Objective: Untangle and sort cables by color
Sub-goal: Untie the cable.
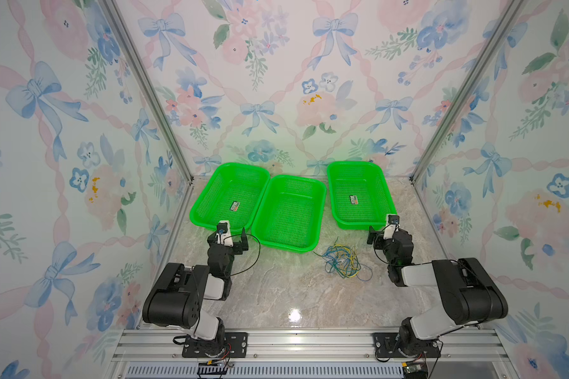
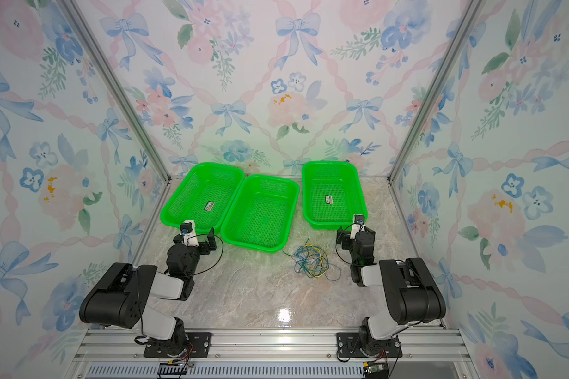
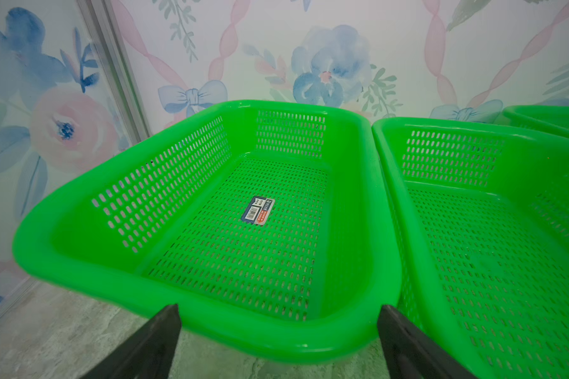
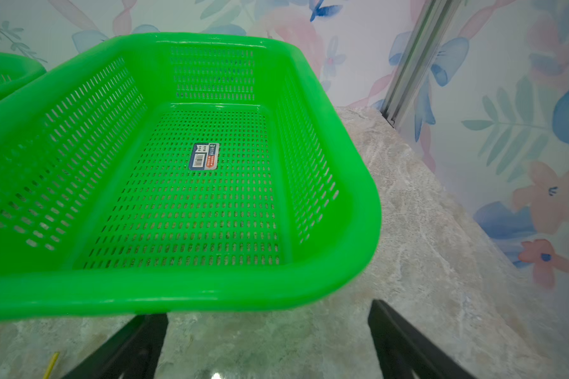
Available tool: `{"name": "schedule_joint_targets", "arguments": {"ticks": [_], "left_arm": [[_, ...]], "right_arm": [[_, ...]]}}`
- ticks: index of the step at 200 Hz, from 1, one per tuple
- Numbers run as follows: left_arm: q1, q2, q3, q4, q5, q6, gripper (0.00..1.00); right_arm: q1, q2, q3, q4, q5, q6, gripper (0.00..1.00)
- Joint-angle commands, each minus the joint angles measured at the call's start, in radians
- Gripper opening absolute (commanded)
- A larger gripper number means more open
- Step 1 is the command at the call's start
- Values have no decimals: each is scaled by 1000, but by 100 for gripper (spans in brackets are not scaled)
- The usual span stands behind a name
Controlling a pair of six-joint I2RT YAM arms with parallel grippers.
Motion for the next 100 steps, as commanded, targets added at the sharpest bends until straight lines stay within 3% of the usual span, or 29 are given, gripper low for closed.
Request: {"name": "schedule_joint_targets", "arguments": {"ticks": [1,100], "left_arm": [[8,4,6,23,-8,20,98],[7,1,5,22,-7,19,98]], "right_arm": [[-7,-4,15,-11,-7,6,99],[-38,-4,-33,78,33,58,99]]}}
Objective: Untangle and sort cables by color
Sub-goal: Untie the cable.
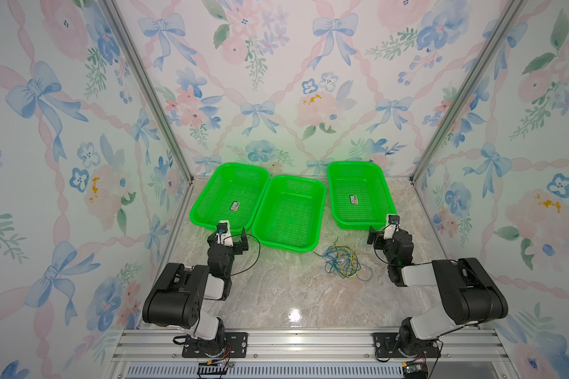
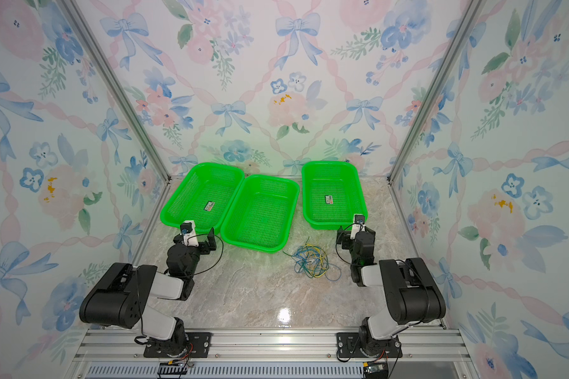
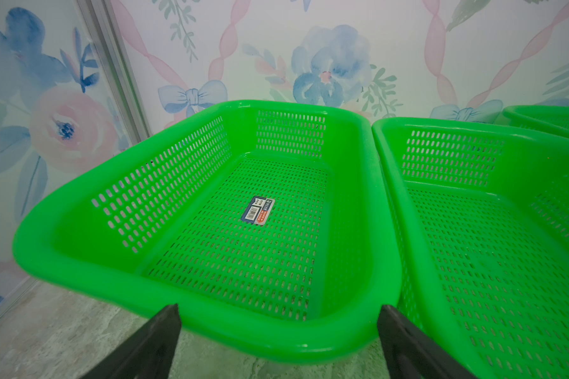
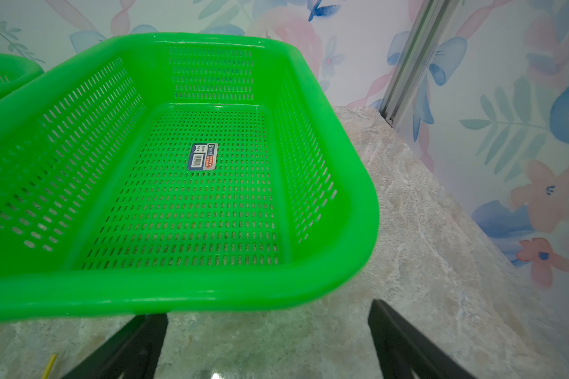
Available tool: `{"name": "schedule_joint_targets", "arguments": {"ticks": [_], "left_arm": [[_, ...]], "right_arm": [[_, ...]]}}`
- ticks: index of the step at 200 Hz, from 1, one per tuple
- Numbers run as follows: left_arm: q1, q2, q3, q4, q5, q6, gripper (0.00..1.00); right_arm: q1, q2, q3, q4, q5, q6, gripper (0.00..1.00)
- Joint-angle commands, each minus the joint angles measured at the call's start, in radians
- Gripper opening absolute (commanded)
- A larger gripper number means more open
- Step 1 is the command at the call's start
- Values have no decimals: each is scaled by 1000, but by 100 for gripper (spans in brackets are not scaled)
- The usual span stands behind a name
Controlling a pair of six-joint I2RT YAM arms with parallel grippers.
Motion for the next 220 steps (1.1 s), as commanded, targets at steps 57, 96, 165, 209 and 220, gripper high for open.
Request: {"name": "schedule_joint_targets", "arguments": {"ticks": [57,96,165,209,220], "left_arm": [[-16,-239,-29,-141,-35,-1,98],[-128,-525,93,-591,-62,-58,98],[-148,-712,316,-1030,119,-584,98],[-304,-677,389,-1085,293,-465,98],[-373,-652,403,-1110,260,-420,98]], "right_arm": [[-33,-276,-73,-85,30,49,99],[-54,-600,184,-772,20,338,99],[212,-612,358,-1421,-105,461,95],[395,-439,362,-1588,-128,490,86],[407,-419,349,-1578,-140,495,85]]}}
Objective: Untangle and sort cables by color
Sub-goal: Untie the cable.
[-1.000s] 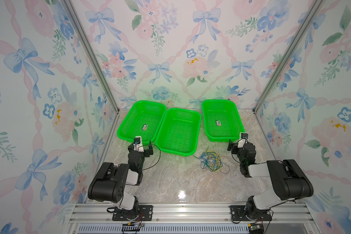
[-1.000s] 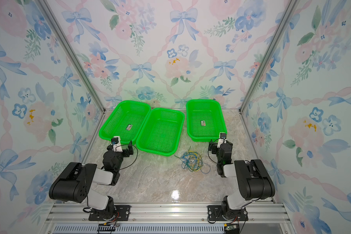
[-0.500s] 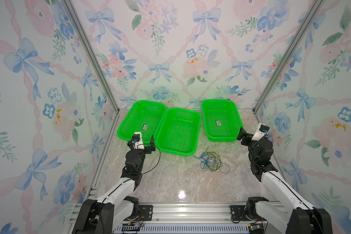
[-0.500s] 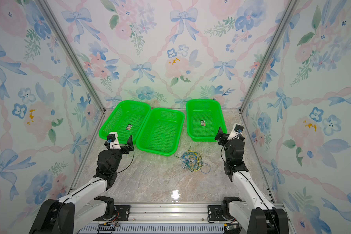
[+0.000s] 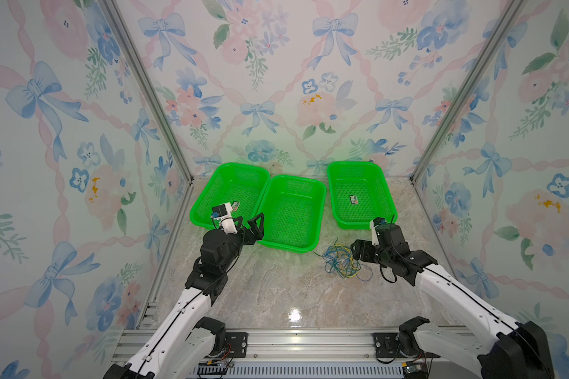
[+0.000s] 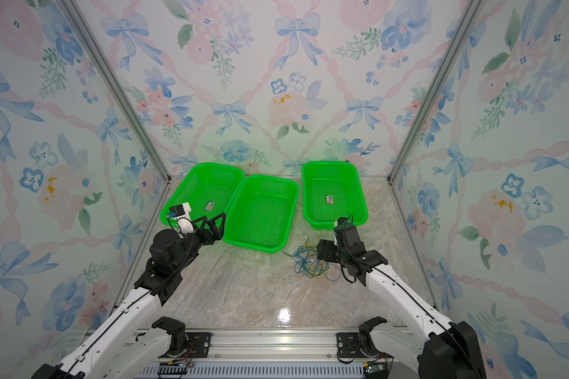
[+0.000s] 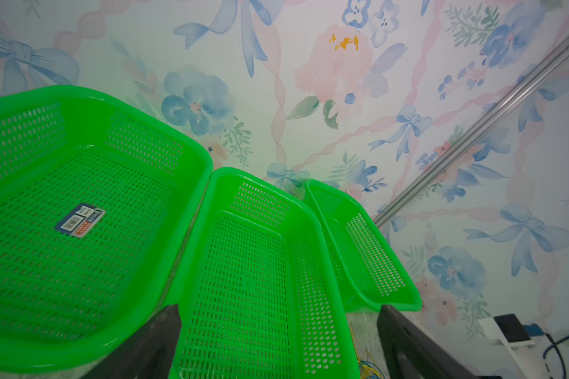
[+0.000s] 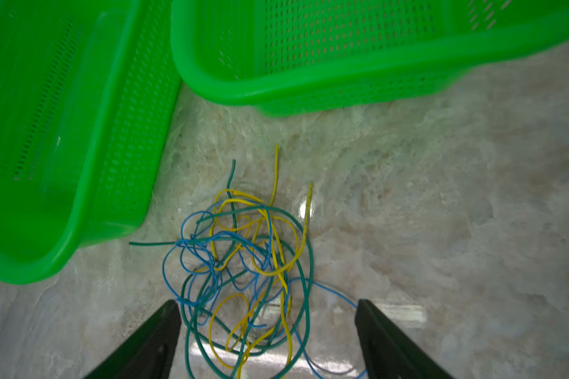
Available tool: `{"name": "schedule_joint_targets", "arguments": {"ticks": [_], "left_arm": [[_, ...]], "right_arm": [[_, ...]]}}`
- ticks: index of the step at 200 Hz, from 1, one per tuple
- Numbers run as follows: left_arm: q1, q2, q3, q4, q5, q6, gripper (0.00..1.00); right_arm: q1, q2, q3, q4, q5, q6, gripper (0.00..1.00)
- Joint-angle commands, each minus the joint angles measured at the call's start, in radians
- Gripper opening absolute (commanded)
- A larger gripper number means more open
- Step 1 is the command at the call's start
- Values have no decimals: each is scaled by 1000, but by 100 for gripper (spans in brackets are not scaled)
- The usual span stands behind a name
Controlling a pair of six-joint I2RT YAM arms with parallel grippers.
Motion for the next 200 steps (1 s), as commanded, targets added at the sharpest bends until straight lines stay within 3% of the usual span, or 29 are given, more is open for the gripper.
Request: {"name": "schedule_joint_targets", "arguments": {"ticks": [1,37,85,131,151,168,188,200], "left_arm": [[-113,37,44,-84,54,92,98],[-287,163,90,-111,-34,178,98],[-487,308,157,-115,-91,320,98],[-556,396,189,-115,-132,311,98],[-568,432,205,-115,-120,316,98],[-577,449,218,-115,-129,318,98],[-583,451,225,-115,-141,322,98],[-584,447,229,-115,-144,329,98]], "right_arm": [[37,26,-6,-127,-11,24,85],[36,137,16,-70,-16,5,81],[10,296,32,144,-16,36,76],[10,389,51,230,-10,55,72],[9,421,35,283,-8,41,64],[7,436,20,304,10,21,48],[7,400,-13,330,15,-1,32],[8,351,-37,347,15,-24,29]]}}
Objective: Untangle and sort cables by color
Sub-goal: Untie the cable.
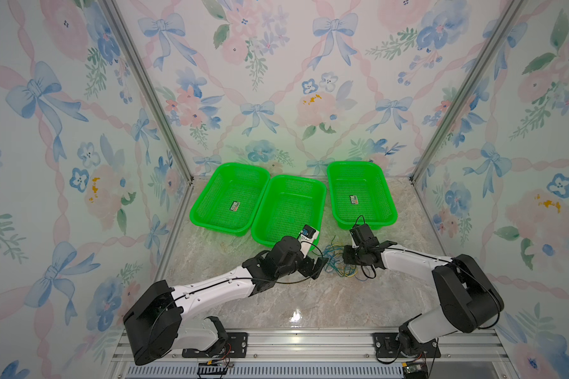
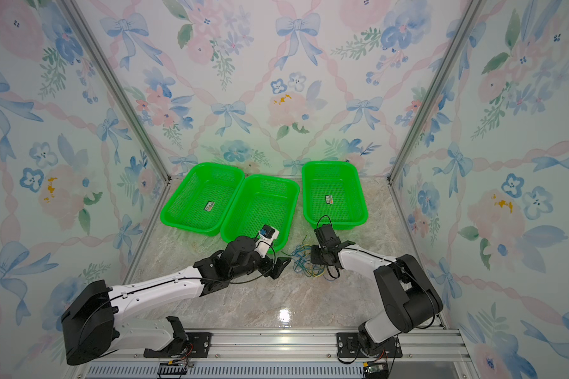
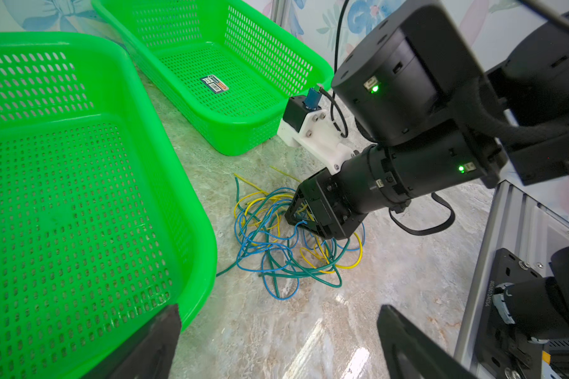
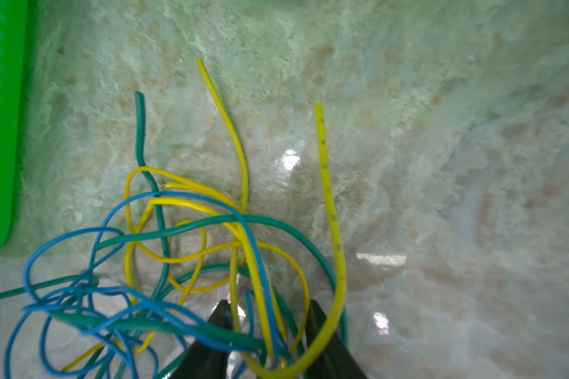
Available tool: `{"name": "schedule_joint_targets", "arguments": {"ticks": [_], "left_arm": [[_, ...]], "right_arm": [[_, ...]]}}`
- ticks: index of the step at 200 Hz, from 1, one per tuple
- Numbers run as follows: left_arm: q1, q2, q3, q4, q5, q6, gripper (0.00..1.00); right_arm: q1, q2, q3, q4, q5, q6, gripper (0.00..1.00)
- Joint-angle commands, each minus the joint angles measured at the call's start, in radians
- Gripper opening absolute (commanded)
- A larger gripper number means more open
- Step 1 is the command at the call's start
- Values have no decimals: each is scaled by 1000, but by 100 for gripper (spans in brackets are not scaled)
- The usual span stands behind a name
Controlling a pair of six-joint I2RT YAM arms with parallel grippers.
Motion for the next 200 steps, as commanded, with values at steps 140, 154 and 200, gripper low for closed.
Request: {"name": "schedule_joint_targets", "arguments": {"ticks": [140,154,200], "left_arm": [[77,31,76,-8,126,-63,86],[75,36,64,-8,175,-29,86],[74,-16,12,-11,115,48,86]], "right_arm": [[311,-675,-285,209,2,-605,9],[323,-684,-287,201,2,-626,9],[336,-724,-280,108,47,-758,3]]}}
